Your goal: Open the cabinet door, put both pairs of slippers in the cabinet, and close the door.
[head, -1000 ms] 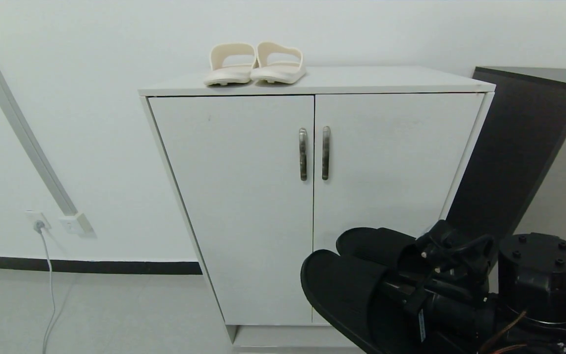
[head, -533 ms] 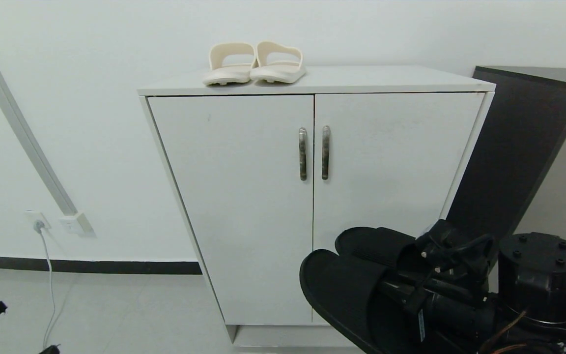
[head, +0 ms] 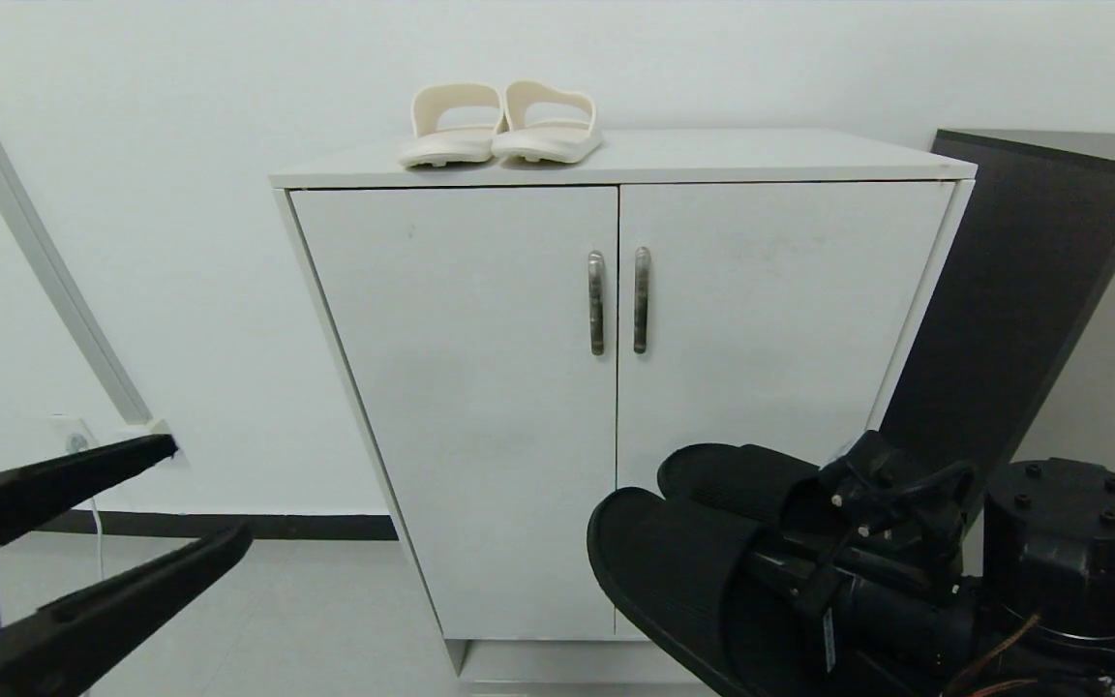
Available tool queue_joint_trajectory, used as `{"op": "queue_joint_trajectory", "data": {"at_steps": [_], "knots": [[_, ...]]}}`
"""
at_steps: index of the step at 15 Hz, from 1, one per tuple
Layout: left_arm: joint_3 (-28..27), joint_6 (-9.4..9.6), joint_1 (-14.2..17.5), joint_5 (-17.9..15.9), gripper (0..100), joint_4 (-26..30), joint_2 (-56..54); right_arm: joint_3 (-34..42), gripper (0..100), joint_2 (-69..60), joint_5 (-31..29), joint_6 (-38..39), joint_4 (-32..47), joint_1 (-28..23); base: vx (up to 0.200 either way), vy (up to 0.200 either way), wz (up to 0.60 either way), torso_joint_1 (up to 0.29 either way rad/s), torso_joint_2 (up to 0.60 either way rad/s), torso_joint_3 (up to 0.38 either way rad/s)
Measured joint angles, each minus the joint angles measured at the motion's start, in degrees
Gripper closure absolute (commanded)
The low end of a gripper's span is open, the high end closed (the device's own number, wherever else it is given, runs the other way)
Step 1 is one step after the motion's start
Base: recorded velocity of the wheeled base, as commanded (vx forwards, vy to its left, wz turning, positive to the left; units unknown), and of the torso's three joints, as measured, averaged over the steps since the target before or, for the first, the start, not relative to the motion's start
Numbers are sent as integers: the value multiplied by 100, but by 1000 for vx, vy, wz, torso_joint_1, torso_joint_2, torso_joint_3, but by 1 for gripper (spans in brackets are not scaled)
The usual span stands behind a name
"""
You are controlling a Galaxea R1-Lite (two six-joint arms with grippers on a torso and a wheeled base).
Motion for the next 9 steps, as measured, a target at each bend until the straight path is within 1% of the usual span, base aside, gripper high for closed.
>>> {"op": "queue_joint_trajectory", "data": {"at_steps": [1,2,3,4,5,7,8,9], "knots": [[-83,-73,-107,0,0,-165,207,0,100,5,0,2,0,7,0,0,0,0,0,0],[-213,-187,-206,0,0,-227,404,0,100,6,2,9,2,7,0,0,0,0,0,0],[-439,-343,-347,-2,0,-262,621,0,100,11,0,6,2,7,0,0,0,0,0,0],[-664,-443,-494,-5,0,-273,817,0,100,11,0,-2,2,7,0,0,0,0,0,0],[-929,-510,-700,-5,0,-299,1036,0,100,13,2,-9,4,7,0,0,0,0,0,0],[-1343,-566,-1019,0,0,-285,1436,16,100,13,0,2,4,11,0,0,0,0,0,0],[-1604,-640,-1230,-5,0,-304,1668,18,100,16,-2,2,9,10,0,0,0,0,0,0],[-1848,-802,-1445,-7,0,-329,1913,33,100,17,2,9,9,7,0,0,0,0,0,0]]}}
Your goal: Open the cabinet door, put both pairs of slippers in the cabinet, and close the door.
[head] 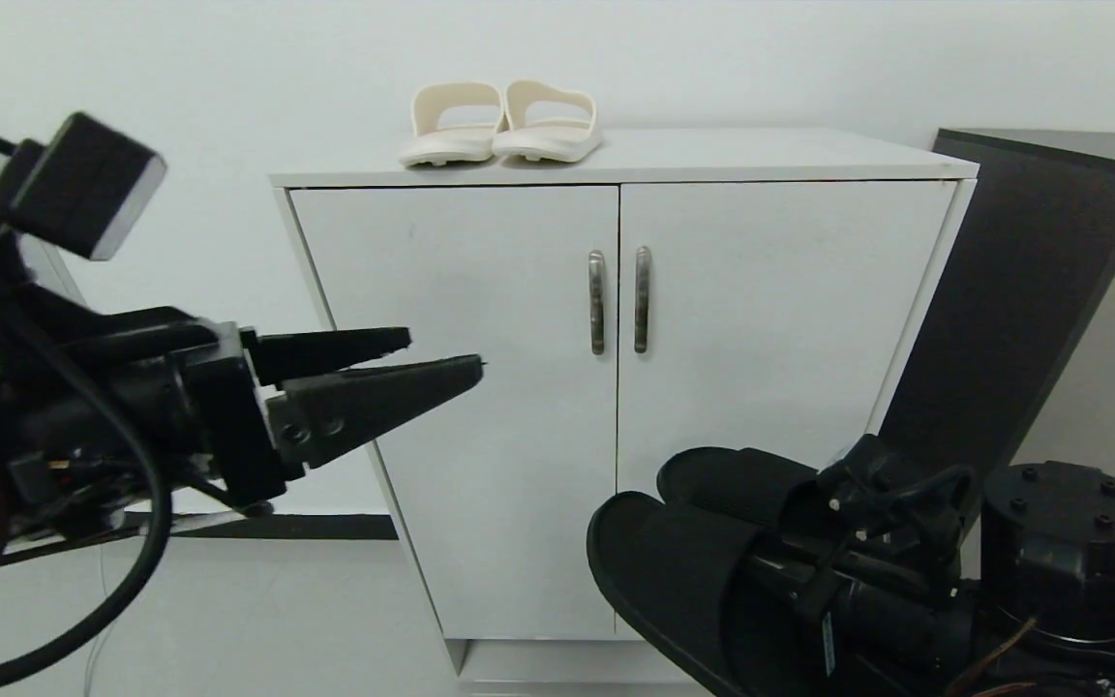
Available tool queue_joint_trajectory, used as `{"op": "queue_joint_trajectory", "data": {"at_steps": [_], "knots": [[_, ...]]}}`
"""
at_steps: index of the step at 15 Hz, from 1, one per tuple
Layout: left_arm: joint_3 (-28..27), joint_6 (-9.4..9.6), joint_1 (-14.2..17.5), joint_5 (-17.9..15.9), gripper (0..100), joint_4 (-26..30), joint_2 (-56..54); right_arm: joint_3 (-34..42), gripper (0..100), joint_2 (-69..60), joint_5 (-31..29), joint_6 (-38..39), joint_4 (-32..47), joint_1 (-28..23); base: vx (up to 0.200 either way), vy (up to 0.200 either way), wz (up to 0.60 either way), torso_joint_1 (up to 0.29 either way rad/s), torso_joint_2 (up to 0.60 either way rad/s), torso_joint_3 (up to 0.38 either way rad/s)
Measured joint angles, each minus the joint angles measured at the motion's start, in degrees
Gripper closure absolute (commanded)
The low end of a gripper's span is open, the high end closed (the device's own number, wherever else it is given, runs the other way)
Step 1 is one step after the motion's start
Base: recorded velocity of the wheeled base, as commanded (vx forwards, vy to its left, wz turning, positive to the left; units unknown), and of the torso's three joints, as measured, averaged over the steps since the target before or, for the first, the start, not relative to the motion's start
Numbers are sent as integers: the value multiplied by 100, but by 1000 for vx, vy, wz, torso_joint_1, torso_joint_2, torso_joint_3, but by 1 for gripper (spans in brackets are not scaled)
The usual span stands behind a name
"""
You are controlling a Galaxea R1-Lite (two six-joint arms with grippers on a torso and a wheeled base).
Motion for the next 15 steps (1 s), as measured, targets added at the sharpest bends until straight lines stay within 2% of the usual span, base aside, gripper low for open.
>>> {"op": "queue_joint_trajectory", "data": {"at_steps": [2,5,12,15], "knots": [[-295,-176,-208,2,0,-194,452,17,100,0,-2,-9,-2,-2,0,0,0,0,0,0],[-532,-444,-313,-22,0,-645,987,27,100,5,-2,-11,0,-2,0,0,0,0,0,0],[-1270,-514,-545,-156,0,-673,1938,144,100,18,-2,-13,-9,-13,0,0,0,0,0,0],[-1794,-758,-645,-189,0,-669,2327,162,100,21,6,-27,-2,-18,0,0,0,0,0,0]]}}
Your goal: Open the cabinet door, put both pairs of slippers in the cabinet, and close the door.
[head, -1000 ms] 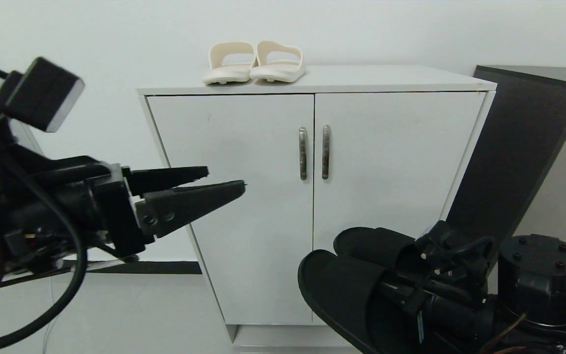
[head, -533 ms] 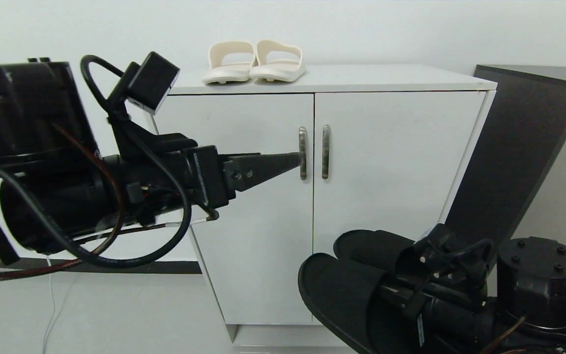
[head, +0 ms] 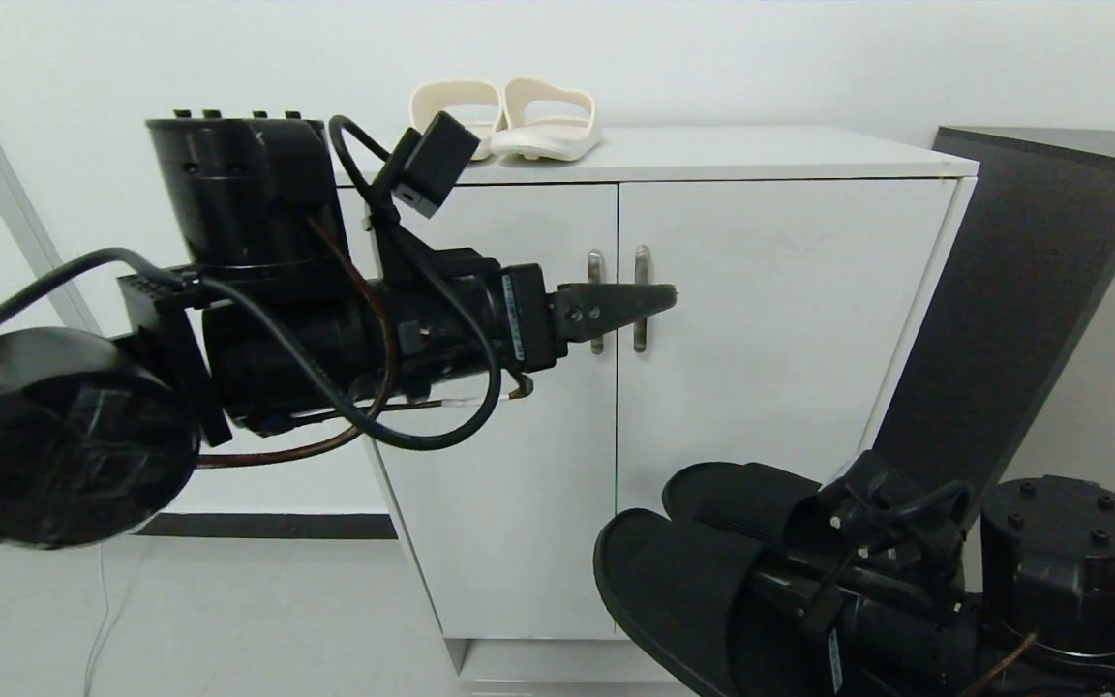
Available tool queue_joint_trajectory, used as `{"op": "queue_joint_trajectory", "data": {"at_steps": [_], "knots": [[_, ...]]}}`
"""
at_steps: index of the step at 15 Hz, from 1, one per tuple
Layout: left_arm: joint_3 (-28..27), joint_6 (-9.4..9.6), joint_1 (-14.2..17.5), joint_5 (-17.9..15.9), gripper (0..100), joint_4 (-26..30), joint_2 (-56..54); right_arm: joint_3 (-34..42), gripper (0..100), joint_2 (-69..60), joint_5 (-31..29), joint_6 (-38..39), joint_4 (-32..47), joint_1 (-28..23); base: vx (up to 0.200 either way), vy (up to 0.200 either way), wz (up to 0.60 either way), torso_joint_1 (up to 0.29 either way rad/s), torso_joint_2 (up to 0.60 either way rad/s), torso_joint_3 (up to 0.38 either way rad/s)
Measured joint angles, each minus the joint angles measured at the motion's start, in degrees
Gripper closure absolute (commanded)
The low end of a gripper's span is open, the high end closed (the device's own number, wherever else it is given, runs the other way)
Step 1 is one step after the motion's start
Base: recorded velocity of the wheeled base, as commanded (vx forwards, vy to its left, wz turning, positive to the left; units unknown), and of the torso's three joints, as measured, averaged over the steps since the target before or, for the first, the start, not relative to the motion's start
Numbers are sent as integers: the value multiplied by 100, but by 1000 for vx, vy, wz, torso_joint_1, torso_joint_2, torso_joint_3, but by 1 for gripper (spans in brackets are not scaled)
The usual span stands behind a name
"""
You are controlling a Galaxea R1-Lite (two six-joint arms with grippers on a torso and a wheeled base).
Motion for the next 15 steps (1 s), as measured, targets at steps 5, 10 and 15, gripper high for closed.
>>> {"op": "queue_joint_trajectory", "data": {"at_steps": [5,10,15], "knots": [[-818,-108,-60,143,0,16,744,45,100,9,0,5,2,2,0,0,0,0,0,0],[-1196,-112,-55,572,0,89,1172,56,100,102,7,16,-6,0,0,0,0,0,0,0],[-1731,-110,-41,800,0,350,1582,56,100,128,10,23,-6,0,0,0,0,0,0,0]]}}
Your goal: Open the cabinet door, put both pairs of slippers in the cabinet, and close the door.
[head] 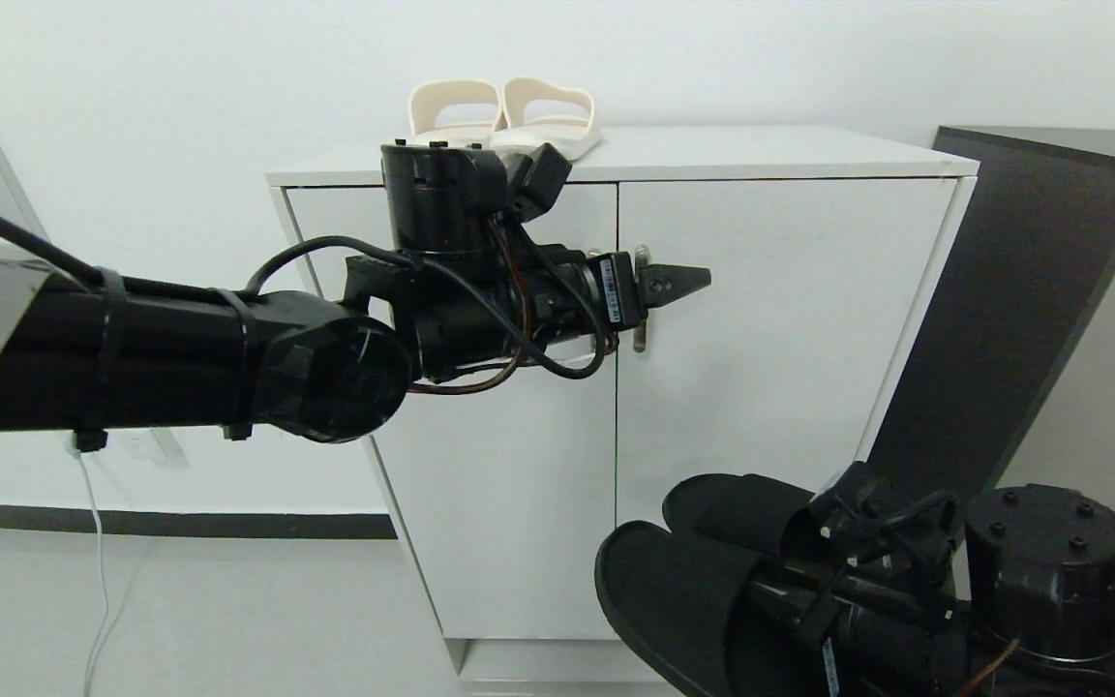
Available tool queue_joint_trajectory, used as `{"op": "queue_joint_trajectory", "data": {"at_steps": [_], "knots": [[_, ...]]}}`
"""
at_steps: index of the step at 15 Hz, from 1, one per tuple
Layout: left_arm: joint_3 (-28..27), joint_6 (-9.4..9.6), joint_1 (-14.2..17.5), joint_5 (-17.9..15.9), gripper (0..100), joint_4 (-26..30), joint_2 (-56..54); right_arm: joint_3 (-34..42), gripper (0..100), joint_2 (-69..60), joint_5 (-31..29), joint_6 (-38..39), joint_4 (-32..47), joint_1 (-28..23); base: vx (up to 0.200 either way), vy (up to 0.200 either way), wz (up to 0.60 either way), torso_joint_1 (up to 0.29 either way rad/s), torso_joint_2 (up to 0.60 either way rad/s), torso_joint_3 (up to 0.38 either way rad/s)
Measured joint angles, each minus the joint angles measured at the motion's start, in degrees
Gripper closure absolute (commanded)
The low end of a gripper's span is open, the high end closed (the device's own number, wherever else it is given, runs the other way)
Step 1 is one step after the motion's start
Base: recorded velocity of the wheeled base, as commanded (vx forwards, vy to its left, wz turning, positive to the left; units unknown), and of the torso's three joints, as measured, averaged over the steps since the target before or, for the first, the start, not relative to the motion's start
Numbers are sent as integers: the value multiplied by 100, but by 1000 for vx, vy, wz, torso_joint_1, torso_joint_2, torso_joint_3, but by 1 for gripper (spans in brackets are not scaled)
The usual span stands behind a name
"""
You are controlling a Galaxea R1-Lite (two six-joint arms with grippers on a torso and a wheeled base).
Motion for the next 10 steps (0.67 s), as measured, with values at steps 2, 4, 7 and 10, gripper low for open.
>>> {"op": "queue_joint_trajectory", "data": {"at_steps": [2,4,7,10], "knots": [[-165,-5,4,0,0,30,151,0,100,0,1,0,0,2,0,0,0,0,0,0],[-328,-13,4,90,0,79,291,-1,100,2,0,1,0,2,0,0,0,0,0,0],[-496,-16,4,150,0,77,455,-4,100,5,0,11,0,2,0,0,0,0,0,0],[-482,-345,22,178,100,79,494,40,100,-1,76,-12,9,2,0,0,0,0,0,0]]}}
